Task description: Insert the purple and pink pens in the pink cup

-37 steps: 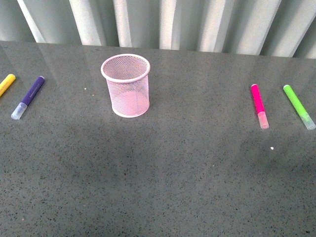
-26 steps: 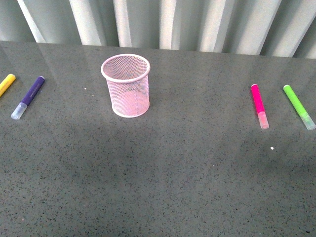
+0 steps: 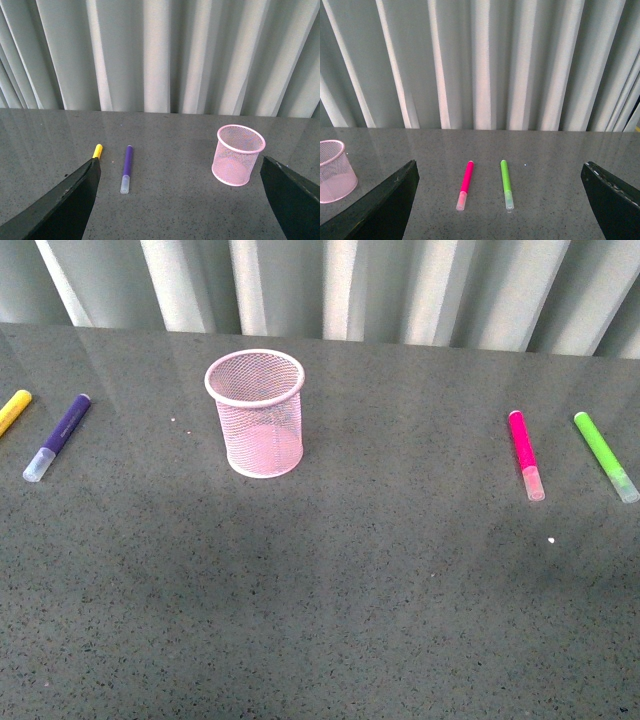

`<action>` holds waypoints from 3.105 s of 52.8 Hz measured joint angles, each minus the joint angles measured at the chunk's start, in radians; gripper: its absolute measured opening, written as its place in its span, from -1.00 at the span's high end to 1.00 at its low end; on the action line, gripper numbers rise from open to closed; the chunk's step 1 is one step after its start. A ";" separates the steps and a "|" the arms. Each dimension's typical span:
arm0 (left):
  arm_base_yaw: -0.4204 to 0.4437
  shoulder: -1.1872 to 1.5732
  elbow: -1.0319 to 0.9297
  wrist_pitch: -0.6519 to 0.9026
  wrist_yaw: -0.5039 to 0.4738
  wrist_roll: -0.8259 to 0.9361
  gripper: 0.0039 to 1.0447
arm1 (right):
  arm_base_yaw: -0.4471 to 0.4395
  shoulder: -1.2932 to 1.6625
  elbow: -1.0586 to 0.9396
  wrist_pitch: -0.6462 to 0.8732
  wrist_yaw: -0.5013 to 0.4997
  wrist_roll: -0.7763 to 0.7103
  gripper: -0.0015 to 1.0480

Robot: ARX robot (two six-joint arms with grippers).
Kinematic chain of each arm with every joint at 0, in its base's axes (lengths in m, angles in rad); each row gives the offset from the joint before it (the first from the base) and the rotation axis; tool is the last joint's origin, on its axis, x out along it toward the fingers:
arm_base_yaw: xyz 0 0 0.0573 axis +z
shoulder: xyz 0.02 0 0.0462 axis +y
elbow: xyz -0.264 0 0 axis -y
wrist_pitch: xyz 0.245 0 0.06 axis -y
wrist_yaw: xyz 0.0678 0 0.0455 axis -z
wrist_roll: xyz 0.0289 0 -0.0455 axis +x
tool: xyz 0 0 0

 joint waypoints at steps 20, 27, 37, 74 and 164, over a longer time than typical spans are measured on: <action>0.000 0.000 0.000 0.000 0.000 0.000 -0.88 | 0.000 0.000 0.000 0.000 0.000 0.000 -0.87; 0.000 0.000 0.000 0.000 0.000 0.000 -0.88 | 0.000 0.000 0.000 0.000 0.000 0.000 -0.87; 0.000 0.000 0.000 0.000 0.000 0.000 -0.88 | 0.000 0.000 0.000 0.000 0.000 0.000 -0.87; 0.067 1.126 0.550 -0.022 -0.034 -0.124 -0.88 | 0.000 0.000 0.000 0.000 0.000 0.000 -0.87; 0.068 2.307 1.688 -0.513 -0.039 0.188 -0.88 | 0.000 0.000 0.000 0.000 0.000 0.000 -0.87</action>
